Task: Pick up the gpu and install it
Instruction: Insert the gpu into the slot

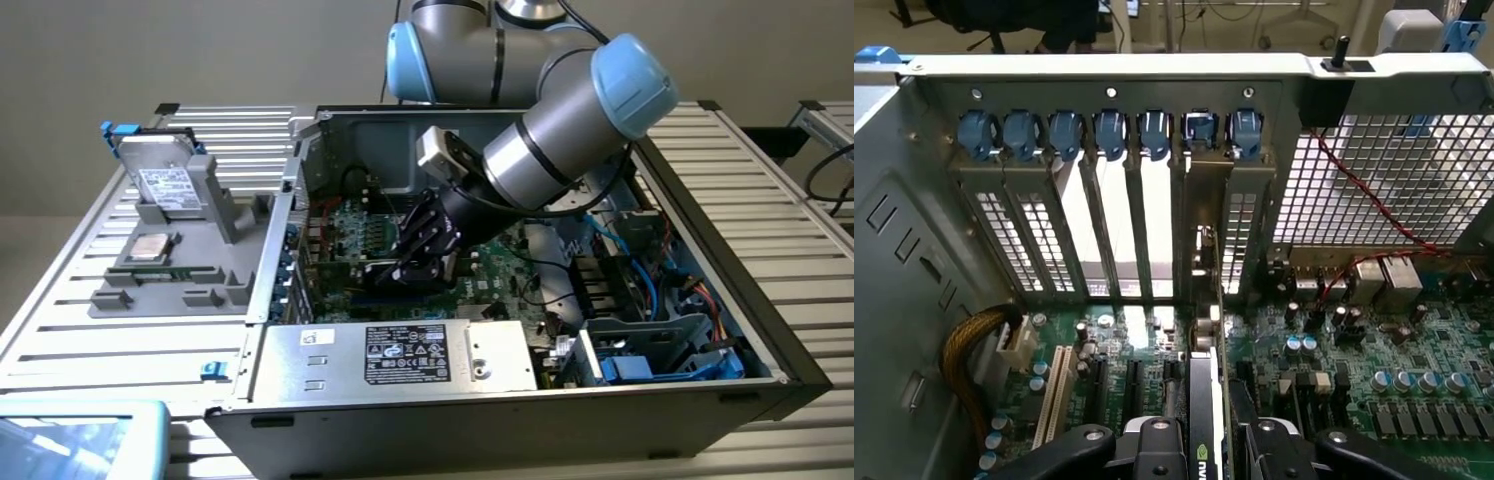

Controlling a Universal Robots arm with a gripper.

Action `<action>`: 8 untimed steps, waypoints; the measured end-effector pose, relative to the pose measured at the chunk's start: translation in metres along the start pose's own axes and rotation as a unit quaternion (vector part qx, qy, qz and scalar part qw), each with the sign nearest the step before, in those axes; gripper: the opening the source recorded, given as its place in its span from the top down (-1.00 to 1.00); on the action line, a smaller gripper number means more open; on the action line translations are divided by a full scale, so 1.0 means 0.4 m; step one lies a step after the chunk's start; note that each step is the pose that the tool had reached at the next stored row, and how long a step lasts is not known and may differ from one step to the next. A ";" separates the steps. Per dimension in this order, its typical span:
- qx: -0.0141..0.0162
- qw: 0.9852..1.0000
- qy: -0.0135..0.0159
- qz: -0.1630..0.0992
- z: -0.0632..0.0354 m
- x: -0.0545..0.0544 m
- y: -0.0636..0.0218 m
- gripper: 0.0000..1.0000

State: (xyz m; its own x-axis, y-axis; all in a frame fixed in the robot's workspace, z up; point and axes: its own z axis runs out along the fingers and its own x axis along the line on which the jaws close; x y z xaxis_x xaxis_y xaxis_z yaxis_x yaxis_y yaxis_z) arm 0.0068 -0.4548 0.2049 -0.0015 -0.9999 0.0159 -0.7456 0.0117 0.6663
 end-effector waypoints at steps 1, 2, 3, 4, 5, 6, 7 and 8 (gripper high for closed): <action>0.000 1.000 0.000 0.000 -0.001 0.000 -0.002 0.44; 0.000 1.000 0.000 0.000 -0.002 0.000 -0.003 0.44; 0.000 1.000 0.000 0.000 -0.003 0.000 -0.004 0.44; 0.000 1.000 -0.001 0.000 -0.003 0.000 -0.004 0.44; 0.000 1.000 0.000 0.000 -0.002 0.000 -0.003 0.44; 0.000 1.000 0.000 0.000 -0.002 0.000 -0.003 0.44; 0.000 1.000 0.000 -0.001 -0.002 0.000 -0.003 0.44; 0.000 1.000 0.000 -0.001 -0.002 0.000 -0.002 0.44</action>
State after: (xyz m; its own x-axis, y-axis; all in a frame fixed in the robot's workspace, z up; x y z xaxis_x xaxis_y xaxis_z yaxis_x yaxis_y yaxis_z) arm 0.0080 -0.4548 0.2049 0.0000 -0.9999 0.0148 -0.7459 0.0099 0.6660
